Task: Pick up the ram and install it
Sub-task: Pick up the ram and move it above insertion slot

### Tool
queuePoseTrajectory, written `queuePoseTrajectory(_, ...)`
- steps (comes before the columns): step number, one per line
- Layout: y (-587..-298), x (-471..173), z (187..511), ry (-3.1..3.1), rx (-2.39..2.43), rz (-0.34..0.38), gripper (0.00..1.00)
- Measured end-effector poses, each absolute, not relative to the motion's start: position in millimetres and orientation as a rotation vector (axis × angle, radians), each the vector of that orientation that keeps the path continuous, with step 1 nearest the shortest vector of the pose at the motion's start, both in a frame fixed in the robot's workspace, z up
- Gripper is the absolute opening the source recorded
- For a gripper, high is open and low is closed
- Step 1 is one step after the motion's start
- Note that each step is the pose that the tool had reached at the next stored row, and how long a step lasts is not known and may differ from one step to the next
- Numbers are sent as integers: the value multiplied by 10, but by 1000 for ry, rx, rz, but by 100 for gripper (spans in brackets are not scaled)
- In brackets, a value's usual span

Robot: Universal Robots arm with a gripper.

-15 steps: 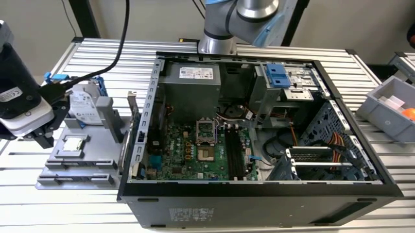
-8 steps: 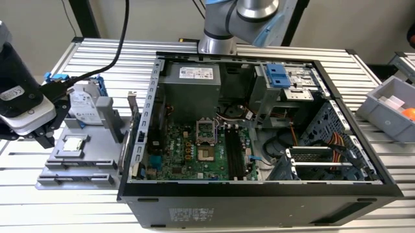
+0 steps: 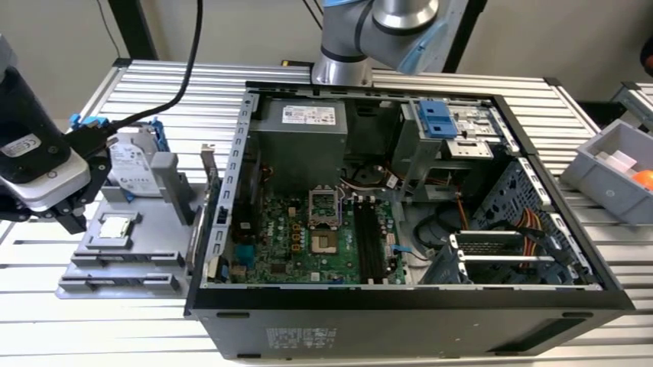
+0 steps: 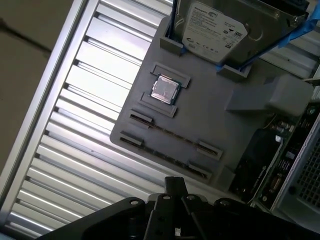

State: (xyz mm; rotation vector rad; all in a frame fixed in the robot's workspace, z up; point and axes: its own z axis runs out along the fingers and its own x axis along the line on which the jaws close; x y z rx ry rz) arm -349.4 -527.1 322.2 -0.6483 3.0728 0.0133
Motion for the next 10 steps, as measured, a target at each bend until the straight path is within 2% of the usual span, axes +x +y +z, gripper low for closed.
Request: queuePoseTrajectory(10,-5271,-3494,3222,3061,-703,15,0)
